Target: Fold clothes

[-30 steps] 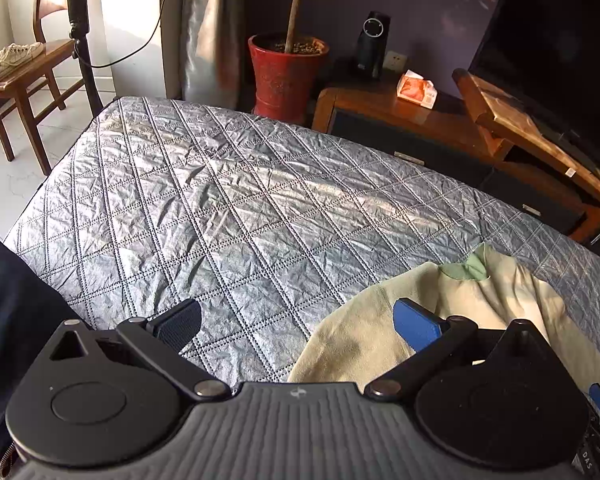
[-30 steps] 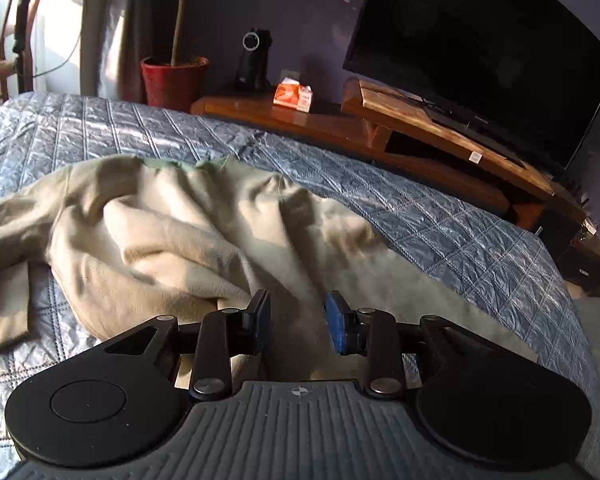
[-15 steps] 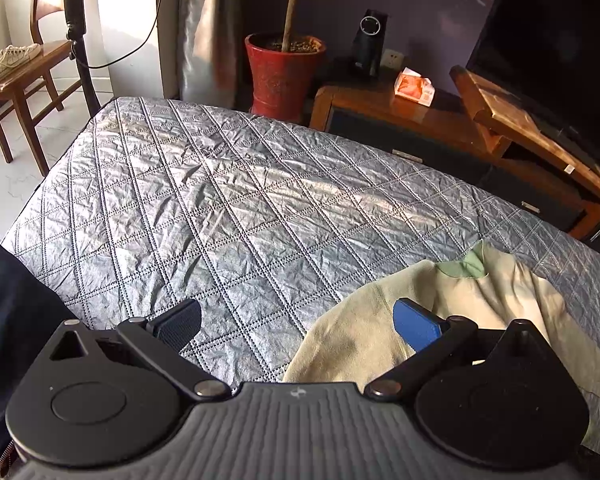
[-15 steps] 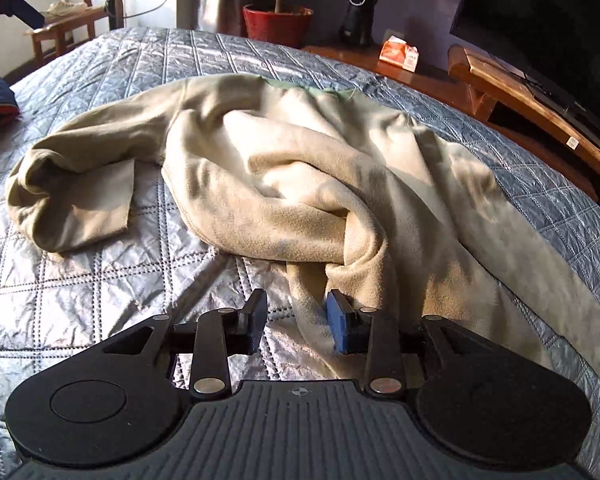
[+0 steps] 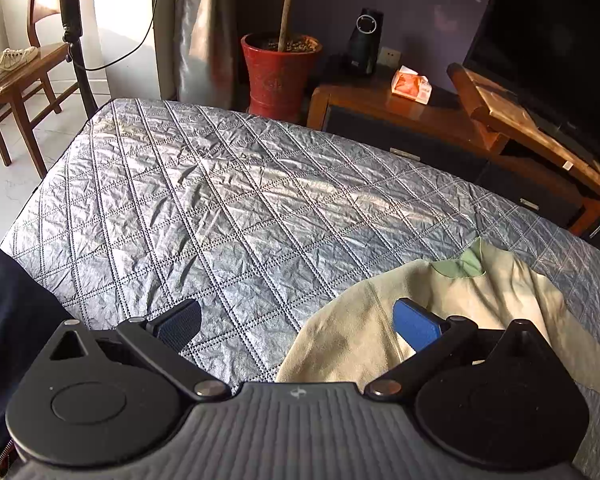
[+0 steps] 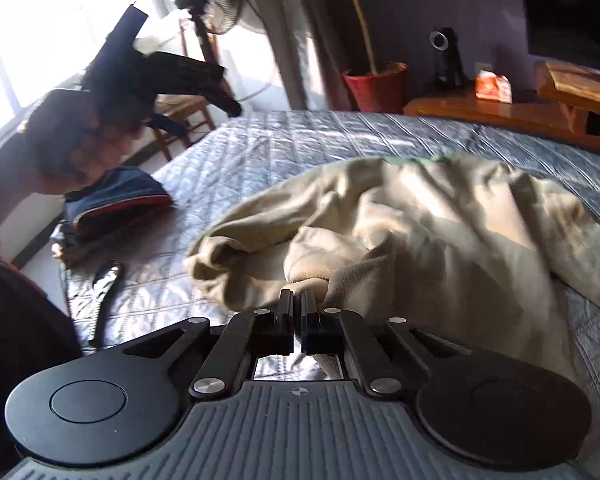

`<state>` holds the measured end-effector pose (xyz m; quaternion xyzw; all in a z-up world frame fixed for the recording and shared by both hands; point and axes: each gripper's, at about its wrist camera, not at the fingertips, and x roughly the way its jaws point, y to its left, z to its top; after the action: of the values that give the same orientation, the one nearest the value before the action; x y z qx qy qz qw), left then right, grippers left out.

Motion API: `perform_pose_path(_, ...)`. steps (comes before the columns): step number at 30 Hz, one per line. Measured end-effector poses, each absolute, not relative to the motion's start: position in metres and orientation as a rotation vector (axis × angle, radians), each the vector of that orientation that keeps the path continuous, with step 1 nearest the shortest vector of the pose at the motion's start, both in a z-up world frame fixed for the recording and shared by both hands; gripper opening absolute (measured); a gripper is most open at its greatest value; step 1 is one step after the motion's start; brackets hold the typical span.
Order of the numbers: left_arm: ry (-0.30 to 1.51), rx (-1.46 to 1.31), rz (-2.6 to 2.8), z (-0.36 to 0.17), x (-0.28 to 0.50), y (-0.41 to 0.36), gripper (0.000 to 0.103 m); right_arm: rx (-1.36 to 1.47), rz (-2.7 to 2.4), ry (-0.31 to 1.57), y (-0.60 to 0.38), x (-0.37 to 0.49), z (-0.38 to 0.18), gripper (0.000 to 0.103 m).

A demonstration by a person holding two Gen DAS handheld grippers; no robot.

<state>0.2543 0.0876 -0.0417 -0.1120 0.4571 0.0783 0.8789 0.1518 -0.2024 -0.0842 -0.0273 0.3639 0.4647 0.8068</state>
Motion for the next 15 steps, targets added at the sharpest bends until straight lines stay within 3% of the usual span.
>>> perform_pose_path(5,0.955,-0.227,0.16,-0.043,0.255,0.084,0.102,-0.222,1.067,0.948,-0.194,0.138,-0.091,0.008)
perform_pose_path(7,0.955,-0.223,0.159,-0.043,0.256,0.083,0.102,-0.234,1.046,0.936,-0.192,0.135,-0.091,0.017)
perform_pose_path(8,0.955,-0.223,0.159,-0.043,0.256,0.083,0.102,-0.225,1.022,0.906,-0.191,0.135,-0.09,0.024)
perform_pose_path(11,0.956,-0.223,0.158,-0.043,0.256,0.083,0.102,-0.13,1.029,0.852,-0.188,0.137,-0.087,0.059)
perform_pose_path(12,0.956,-0.223,0.158,-0.043,0.256,0.083,0.102,-0.132,1.02,0.831,-0.184,0.137,-0.088,0.078)
perform_pose_path(13,0.957,-0.224,0.158,-0.043,0.256,0.083,0.102,-0.164,0.997,0.827,-0.178,0.136,-0.09,0.079)
perform_pose_path(15,0.96,-0.224,0.157,-0.044,0.255,0.082,0.102,-0.263,0.933,0.864,-0.166,0.136,-0.1,0.072)
